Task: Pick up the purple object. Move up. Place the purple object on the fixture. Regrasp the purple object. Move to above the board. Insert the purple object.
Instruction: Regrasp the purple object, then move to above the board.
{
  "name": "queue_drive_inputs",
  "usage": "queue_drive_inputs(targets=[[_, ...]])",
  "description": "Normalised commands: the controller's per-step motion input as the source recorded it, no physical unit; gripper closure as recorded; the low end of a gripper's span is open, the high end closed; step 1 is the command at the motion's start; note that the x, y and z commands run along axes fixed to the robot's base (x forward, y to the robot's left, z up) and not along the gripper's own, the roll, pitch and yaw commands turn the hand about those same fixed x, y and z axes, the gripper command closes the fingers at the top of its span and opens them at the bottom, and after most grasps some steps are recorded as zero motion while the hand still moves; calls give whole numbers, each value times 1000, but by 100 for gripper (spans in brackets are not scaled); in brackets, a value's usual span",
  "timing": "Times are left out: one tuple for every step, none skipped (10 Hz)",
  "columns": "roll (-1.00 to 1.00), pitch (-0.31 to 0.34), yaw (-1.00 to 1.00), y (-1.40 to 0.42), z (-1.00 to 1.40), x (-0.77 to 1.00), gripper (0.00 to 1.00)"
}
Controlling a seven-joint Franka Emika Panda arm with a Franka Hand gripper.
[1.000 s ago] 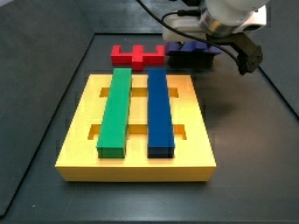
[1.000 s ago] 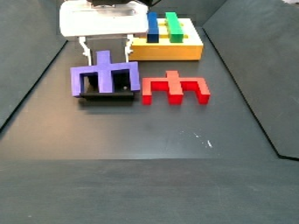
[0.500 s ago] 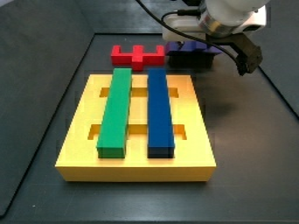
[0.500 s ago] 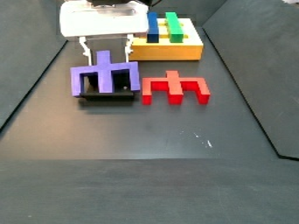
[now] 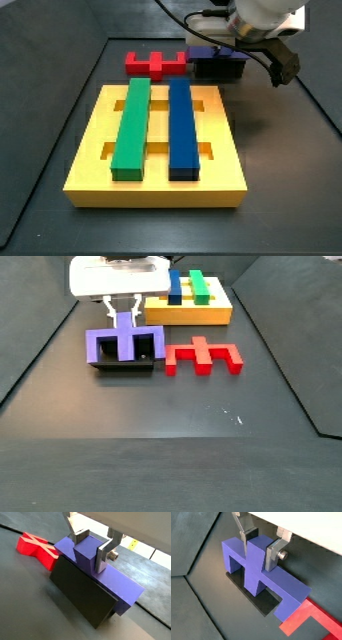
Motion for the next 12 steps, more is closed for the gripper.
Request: queue_drive_inputs(targets=[[0, 0, 0, 0, 0, 0, 100], [0, 0, 0, 0, 0, 0, 100], [0, 0, 0, 0, 0, 0, 100], [0, 0, 0, 0, 0, 0, 100], [0, 0, 0, 0, 0, 0, 100], [0, 0, 0, 0, 0, 0, 100], [0, 0, 0, 0, 0, 0, 100], [0, 0, 0, 0, 0, 0, 100], [0, 0, 0, 0, 0, 0, 100], [0, 0, 0, 0, 0, 0, 100], [0, 0, 0, 0, 0, 0, 100], [0, 0, 0, 0, 1400, 0, 100]])
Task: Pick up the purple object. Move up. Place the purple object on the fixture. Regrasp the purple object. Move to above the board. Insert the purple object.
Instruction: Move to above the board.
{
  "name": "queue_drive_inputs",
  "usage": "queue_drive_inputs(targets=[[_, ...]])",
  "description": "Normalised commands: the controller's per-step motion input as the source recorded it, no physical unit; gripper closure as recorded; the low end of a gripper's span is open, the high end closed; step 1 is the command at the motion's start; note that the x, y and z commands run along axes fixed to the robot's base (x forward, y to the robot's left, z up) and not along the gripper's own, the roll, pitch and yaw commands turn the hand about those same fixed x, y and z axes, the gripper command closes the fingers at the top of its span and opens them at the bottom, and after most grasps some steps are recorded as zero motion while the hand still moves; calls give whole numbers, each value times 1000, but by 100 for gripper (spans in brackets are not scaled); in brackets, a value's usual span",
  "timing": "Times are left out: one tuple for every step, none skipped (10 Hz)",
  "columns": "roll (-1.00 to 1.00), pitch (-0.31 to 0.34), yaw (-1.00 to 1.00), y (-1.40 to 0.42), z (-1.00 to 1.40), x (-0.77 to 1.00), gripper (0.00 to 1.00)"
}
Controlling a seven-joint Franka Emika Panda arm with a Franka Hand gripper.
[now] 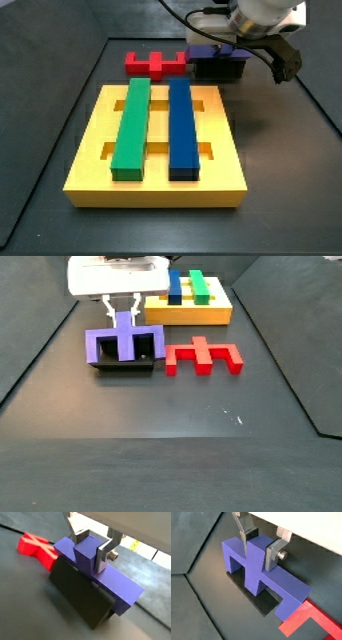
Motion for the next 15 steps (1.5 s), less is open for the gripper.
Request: queue_drive_inputs(targets=[[-39, -1, -52, -9, 1400, 6, 100], [-86, -3, -63, -18, 1400, -10, 100], [-69, -4, -42, -5, 1400, -11, 100], [-25, 60, -36, -21, 1400, 7, 100], [-15, 75, -33, -29, 1400, 7, 100], [-7, 97, -14, -31, 1400, 31, 100], [-19, 124, -2, -28, 678, 42, 100], [-2, 123, 14, -9, 275, 48, 100], [-1000, 3, -142, -1400, 286, -977, 100], [-1000, 1, -134, -1400, 278, -979, 100], [-1000, -36, -124, -1400, 295, -1075, 100], [-1000, -37, -117, -1400, 266, -1095, 100], [-1000, -32, -121, -1400, 271, -1116, 100], [-1000, -24, -122, -1400, 265, -1130, 100], [-1000, -21, -119, -518, 101, -462, 100]])
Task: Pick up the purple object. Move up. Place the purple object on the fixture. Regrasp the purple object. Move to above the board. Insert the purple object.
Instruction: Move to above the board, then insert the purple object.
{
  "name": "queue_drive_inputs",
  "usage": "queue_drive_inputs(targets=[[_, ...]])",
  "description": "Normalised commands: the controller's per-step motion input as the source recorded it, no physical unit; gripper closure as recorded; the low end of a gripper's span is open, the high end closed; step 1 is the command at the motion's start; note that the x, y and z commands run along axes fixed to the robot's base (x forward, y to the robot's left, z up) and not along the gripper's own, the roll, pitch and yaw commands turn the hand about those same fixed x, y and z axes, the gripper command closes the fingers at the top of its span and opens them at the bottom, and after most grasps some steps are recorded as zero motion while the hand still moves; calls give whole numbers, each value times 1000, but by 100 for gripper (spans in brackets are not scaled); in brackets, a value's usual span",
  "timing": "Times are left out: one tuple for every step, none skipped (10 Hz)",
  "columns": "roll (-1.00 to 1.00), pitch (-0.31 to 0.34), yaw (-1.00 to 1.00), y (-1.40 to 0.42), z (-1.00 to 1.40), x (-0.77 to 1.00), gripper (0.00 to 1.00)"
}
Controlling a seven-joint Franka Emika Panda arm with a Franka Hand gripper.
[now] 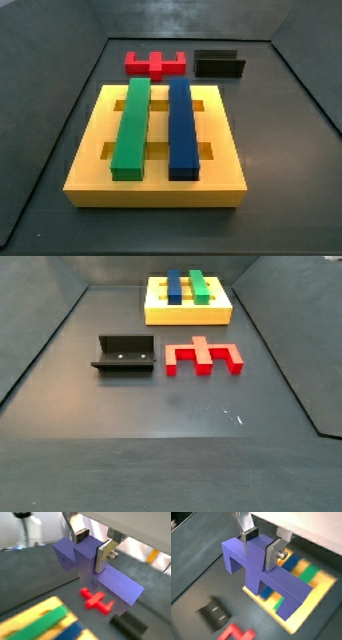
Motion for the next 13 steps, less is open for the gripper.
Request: queue_drive_inputs(targets=[[-1000, -17, -117, -270, 46, -267, 100], [-864, -1, -75, -76, 21, -70, 100], [-687, -10, -68, -72, 24, -81, 100], [-419, -34, -33, -19, -1, -78, 100], [-295, -39, -23, -3, 5, -60, 100], [-205, -32, -17, 6, 7, -49, 100], [0, 0, 0, 0, 0, -20, 100], [-21, 0, -140, 0, -66, 0, 100], [-323, 0, -54, -314, -123, 0, 100], [-374, 0, 0, -454, -180, 83, 100], [-354, -3, 0, -537, -294, 43, 100], [-313, -14, 0, -586, -377, 29, 100], [-256, -34, 0, -589, -494, 0, 100]])
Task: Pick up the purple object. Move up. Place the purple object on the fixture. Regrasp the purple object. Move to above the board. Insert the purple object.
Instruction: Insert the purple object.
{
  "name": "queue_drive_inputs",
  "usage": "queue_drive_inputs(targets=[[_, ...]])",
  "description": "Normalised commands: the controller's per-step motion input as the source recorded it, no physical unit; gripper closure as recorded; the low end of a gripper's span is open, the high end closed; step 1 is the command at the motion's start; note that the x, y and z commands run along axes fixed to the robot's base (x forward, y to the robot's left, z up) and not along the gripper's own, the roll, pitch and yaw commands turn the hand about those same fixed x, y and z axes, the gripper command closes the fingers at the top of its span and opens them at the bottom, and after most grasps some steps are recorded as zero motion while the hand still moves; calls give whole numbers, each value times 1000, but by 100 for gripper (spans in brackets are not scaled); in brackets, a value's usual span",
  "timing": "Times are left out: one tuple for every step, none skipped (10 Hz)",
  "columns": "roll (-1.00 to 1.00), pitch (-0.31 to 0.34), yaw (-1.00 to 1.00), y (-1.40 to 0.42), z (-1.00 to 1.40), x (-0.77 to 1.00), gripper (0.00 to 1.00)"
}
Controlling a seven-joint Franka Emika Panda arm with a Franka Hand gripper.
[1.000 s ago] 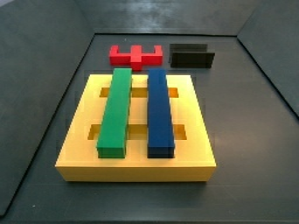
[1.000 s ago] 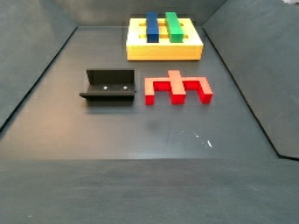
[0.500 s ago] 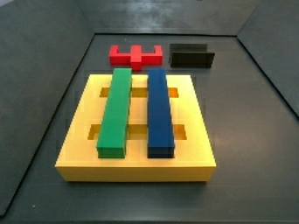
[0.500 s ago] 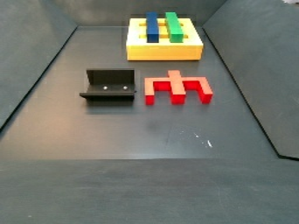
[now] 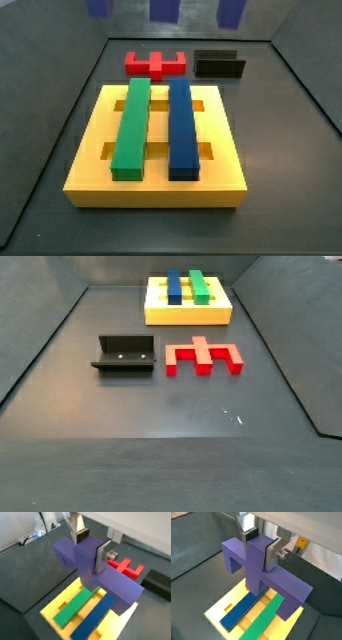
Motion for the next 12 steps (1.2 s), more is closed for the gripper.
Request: queue_drive_inputs(targets=[[-113, -46, 0, -503, -774, 0, 100], [157, 0, 60, -314, -860, 0, 100], [307, 0, 106, -209, -711, 0, 100], [220, 0, 134, -171, -886, 0, 100], [0, -11, 97, -131, -826, 0, 100], [-137, -50, 257, -54, -600, -94, 100], [-260, -113, 274, 0, -486, -9, 100], [-344, -104, 260, 0, -369, 0, 100], [-281, -71, 177, 71, -231, 0, 100], [-60, -99, 0, 0, -60, -129, 100], [-73, -304, 0, 0, -97, -326, 100], [-53, -403, 0, -57, -194, -397, 100]])
